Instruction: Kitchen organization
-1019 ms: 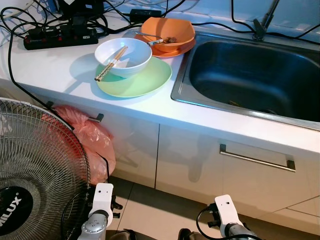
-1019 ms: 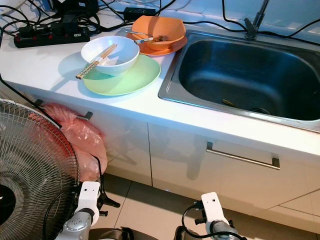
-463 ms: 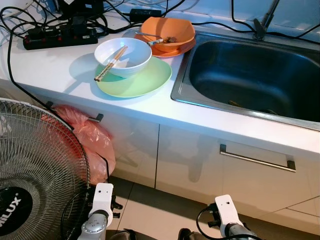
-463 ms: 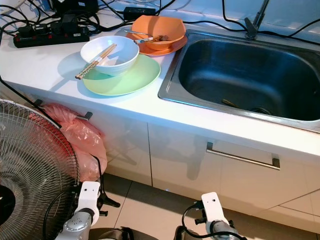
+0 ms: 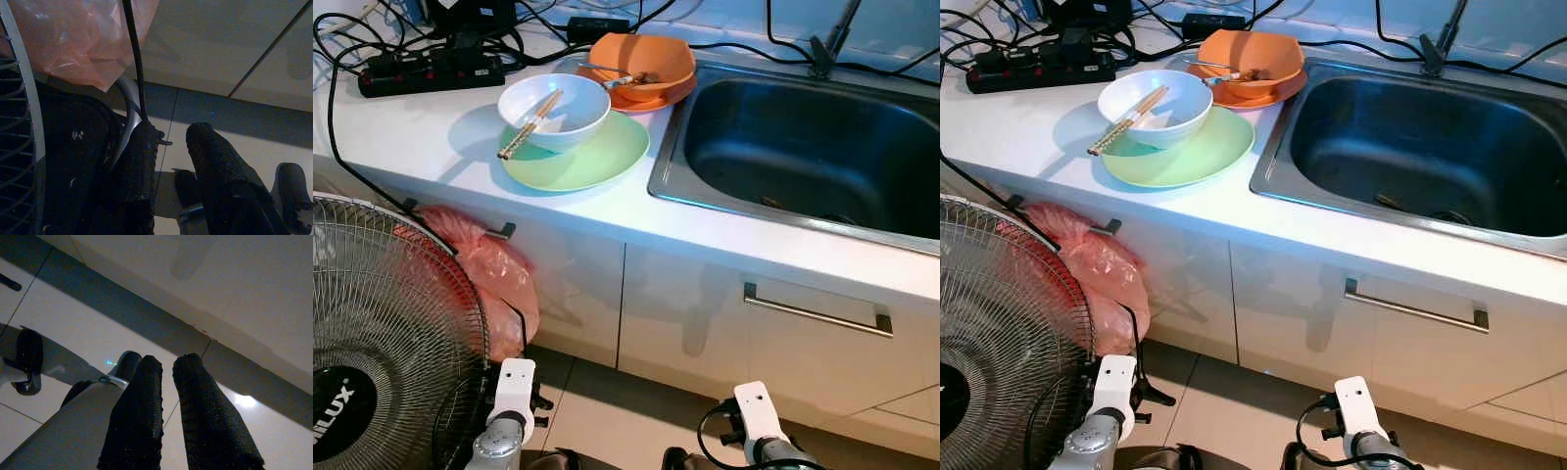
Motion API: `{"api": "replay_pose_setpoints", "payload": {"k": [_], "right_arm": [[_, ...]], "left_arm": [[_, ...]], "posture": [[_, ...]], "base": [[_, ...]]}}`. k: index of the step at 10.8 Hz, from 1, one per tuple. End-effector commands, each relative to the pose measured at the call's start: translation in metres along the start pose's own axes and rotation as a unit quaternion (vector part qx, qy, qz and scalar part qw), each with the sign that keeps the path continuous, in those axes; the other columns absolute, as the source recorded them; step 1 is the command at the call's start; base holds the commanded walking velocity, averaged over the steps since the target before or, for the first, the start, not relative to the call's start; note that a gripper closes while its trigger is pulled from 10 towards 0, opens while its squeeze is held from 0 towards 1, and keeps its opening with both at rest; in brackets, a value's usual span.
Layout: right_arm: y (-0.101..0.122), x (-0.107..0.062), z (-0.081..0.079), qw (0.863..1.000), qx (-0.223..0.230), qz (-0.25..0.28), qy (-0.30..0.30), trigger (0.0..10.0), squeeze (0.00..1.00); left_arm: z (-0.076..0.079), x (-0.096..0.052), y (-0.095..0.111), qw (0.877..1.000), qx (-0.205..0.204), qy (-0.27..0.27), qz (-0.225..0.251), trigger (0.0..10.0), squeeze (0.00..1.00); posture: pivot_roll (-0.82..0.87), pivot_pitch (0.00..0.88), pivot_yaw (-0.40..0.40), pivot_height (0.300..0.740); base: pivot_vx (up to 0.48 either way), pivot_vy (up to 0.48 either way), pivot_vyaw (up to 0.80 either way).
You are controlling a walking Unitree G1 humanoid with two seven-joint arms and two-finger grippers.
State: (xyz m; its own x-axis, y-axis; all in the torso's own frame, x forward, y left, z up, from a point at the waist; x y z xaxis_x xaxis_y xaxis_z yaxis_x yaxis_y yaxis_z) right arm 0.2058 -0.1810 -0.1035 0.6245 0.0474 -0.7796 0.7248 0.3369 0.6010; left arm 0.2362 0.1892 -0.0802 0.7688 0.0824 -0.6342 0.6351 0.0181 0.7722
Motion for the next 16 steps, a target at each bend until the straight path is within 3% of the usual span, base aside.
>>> {"api": "replay_pose_setpoints", "payload": {"k": [1,11,13,16], "right_arm": [[-0.011,-0.002,-0.002,1.000,0.004,-0.016,0.003,10.0,0.00],[-0.009,-0.002,0.000,1.000,0.002,-0.013,0.001,10.0,0.00],[-0.008,-0.002,0.000,1.000,0.002,-0.013,0.001,10.0,0.00],[-0.004,-0.001,-0.002,1.000,0.002,-0.006,0.002,10.0,0.00]], "left_arm": [[0.000,-0.001,-0.004,1.000,0.006,-0.003,-0.008,10.0,0.00],[0.001,0.000,-0.002,1.000,0.001,-0.001,-0.007,10.0,0.00],[0.004,-0.009,-0.025,1.000,0.001,0.001,-0.032,10.0,0.00],[0.010,-0.008,-0.019,1.000,0.004,-0.002,-0.011,10.0,0.00]], "posture": [[0.00,0.113,-0.010,0.740],[0.00,0.132,-0.018,0.740],[0.00,0.132,-0.018,0.740],[0.00,0.134,-0.018,0.740]], "base": [[0.000,0.000,0.00],[0.000,0.000,0.00],[0.000,0.000,0.00],[0.000,0.000,0.00]]}}
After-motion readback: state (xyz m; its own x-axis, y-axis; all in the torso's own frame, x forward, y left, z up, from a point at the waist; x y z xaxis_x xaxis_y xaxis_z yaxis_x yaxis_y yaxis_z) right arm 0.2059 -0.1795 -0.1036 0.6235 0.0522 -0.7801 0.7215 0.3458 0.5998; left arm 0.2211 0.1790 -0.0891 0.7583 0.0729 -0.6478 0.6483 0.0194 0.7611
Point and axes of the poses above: a point about 5 cm out from each wrist's last joint towards the gripper, its own x axis pointing out of the wrist towards the gripper, its own y axis along the axis of the wrist's last joint, z = x × y, the point moved 3 cm from there along x, pointing out of the wrist towards the gripper, and after that the axes turned 7 degrees about -x, right-handed, at the moved point
